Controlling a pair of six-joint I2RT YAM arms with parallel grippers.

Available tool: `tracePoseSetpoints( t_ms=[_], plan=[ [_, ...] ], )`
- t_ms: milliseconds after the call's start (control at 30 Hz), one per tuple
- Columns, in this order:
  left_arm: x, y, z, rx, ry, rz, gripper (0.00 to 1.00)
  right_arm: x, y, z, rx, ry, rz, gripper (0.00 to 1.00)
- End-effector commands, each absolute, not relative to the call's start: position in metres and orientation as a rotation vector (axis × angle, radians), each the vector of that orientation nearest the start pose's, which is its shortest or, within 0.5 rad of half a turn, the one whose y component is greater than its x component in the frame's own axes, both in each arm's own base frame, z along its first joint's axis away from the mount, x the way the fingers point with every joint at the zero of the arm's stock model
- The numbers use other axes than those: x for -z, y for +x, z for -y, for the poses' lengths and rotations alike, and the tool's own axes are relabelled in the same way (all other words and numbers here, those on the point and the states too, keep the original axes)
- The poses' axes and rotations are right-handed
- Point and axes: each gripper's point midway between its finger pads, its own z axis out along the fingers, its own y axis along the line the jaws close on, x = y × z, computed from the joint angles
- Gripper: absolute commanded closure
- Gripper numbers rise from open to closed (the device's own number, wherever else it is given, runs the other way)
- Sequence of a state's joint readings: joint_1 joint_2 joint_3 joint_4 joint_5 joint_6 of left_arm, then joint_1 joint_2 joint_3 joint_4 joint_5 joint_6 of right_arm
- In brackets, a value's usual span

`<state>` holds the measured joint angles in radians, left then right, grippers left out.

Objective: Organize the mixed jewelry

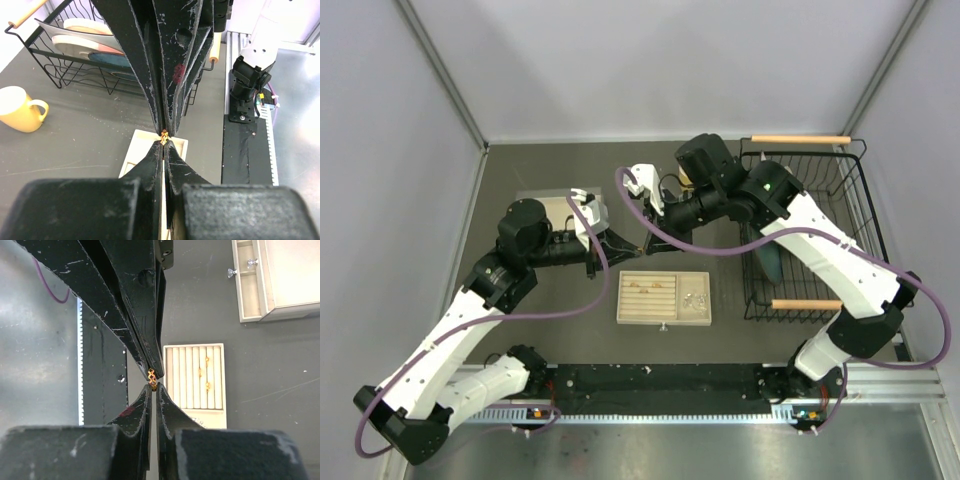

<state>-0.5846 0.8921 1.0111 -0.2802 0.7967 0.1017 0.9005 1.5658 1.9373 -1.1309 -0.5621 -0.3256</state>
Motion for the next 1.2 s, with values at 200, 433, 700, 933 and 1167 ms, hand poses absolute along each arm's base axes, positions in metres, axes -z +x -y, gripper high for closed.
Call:
tracePoseSetpoints(
  t_ms=[200, 433, 700, 933, 1167],
  plan=[
    [-0.356, 0.177, 0.250, 0.958, 1.079, -1.341, 0.59, -0.352, 0.173, -0.340, -0.855, -1.536, -1.684, 1.00],
    [-0.360, 0.182, 0.240, 0.891, 1.039, -1.354, 0.33, -0.347, 0.192, -0.327, -0.752, -1.480, -1.725, 1.00],
    [-0.352, 0.203, 0.208, 0.677, 0.969, -1.431, 0.32, -0.298, 0.209, -0.319, -0.622, -1.495, -1.825, 1.00],
    [-0.325, 0.227, 0.161, 0.574, 0.856, -1.581, 0.32, -0.260, 0.216, -0.316, -0.593, -1.500, -1.905, 1.00],
    [-0.286, 0.259, 0.100, 0.442, 0.672, -1.796, 0.33, -0.220, 0.214, -0.316, -0.601, -1.518, -1.979, 1.00]
  ],
)
